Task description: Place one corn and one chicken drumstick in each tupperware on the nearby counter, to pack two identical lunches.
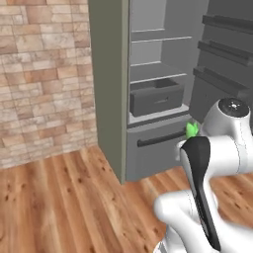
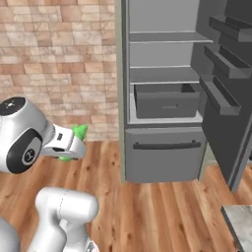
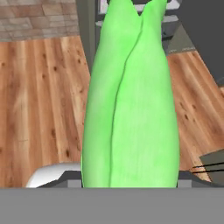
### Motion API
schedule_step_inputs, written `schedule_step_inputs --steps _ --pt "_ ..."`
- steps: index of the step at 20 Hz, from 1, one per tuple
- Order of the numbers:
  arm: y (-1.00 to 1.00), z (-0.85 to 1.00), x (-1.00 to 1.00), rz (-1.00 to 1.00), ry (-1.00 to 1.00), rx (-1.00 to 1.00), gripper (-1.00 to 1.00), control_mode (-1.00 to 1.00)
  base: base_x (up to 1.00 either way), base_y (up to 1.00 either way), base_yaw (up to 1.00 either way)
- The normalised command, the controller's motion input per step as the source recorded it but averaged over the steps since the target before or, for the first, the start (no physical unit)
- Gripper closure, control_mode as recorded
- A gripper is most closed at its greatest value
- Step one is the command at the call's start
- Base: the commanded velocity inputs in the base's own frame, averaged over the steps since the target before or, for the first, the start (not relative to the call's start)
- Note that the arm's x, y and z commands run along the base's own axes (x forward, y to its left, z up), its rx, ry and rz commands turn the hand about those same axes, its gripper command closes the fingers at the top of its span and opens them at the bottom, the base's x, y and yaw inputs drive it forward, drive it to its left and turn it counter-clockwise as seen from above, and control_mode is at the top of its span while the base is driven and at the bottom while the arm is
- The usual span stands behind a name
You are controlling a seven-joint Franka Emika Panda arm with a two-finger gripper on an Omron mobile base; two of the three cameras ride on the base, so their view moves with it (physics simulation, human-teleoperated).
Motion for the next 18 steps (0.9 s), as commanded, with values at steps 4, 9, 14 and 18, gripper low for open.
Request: schedule_step_inputs --steps 4,9,14,18 --pt "0.0 0.0 0.0 0.0 0.0 0.0 1.0 1.0 -1.0 0.0 0.01" --pt "0.0 0.0 0.0 0.0 0.0 0.0 1.0 1.0 -1.0 -0.11 0.01" --pt "0.0 0.0 0.0 0.0 0.0 0.0 1.0 1.0 -1.0 -0.13 0.0" --pt "0.0 0.0 0.0 0.0 0.0 0.0 1.0 1.0 -1.0 -0.16 0.0"
